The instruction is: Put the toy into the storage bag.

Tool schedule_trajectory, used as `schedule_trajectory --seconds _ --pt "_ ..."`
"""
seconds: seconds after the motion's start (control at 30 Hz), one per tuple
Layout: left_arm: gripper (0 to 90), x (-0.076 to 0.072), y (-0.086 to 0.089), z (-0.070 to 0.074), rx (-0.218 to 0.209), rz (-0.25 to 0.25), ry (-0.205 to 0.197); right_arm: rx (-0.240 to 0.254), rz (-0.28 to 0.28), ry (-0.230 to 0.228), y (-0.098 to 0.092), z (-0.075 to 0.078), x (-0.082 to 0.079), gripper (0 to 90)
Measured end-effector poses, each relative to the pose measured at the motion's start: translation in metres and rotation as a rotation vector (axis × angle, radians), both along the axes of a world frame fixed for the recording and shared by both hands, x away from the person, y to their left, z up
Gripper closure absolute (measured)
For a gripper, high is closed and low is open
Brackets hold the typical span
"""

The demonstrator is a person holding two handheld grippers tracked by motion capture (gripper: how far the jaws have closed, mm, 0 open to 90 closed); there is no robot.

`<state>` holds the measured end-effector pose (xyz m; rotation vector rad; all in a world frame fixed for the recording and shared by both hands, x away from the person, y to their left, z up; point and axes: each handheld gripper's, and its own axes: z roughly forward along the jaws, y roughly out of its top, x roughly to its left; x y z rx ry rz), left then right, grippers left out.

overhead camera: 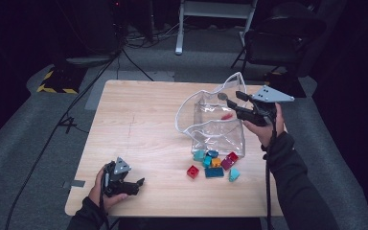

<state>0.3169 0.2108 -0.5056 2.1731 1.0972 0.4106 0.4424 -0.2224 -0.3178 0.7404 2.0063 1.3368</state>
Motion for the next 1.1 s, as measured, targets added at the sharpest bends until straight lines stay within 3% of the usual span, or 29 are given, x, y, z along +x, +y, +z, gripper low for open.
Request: schedule_trajectory --seconds 0.37,0.7,1.1 --pt "11.8 0.000 0.000 0.000 0.000 0.000 0.000 -0.001 0.006 -0.008 -0.010 0.002 -0.012 46.7" --pt "11.8 0.000 0.000 0.000 -0.001 0.001 0.000 -0.002 0.013 -0.032 -0.029 0.003 -0.034 44.3" --pt "11.8 0.000 0.000 0.000 -0.001 0.001 0.000 -0.029 0.024 -0.034 -0.046 -0.014 -0.059 42.7"
